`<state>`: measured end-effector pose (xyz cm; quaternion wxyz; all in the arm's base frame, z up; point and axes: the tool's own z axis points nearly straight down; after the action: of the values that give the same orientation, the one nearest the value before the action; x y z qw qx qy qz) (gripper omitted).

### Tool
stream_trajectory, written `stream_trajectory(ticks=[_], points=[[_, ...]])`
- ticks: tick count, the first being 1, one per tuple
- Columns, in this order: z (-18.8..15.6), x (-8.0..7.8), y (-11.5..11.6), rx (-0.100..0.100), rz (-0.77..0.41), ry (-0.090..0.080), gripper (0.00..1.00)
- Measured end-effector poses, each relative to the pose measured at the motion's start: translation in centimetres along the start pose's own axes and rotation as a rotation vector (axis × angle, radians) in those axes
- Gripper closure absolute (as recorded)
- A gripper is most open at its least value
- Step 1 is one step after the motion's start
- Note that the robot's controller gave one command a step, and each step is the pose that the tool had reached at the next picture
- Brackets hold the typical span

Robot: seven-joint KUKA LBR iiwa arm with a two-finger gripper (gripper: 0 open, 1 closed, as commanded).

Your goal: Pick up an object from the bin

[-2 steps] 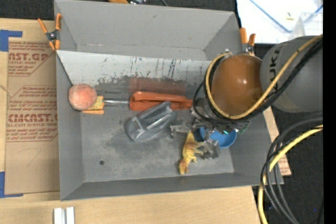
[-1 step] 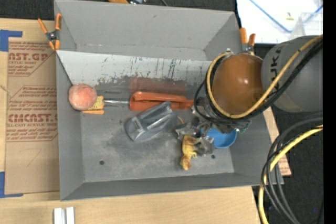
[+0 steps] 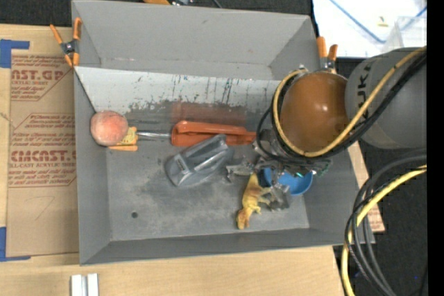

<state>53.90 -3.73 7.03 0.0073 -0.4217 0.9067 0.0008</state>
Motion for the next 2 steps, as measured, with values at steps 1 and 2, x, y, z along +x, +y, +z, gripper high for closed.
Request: stream_trajectory(ticks=[1, 2], points=[[-0.1, -0.05, -0.07, 0.002, 0.0, -0.002, 1.0], [-0.1, -0.05, -0.08, 0.002, 0.0, -0.002, 1.0]])
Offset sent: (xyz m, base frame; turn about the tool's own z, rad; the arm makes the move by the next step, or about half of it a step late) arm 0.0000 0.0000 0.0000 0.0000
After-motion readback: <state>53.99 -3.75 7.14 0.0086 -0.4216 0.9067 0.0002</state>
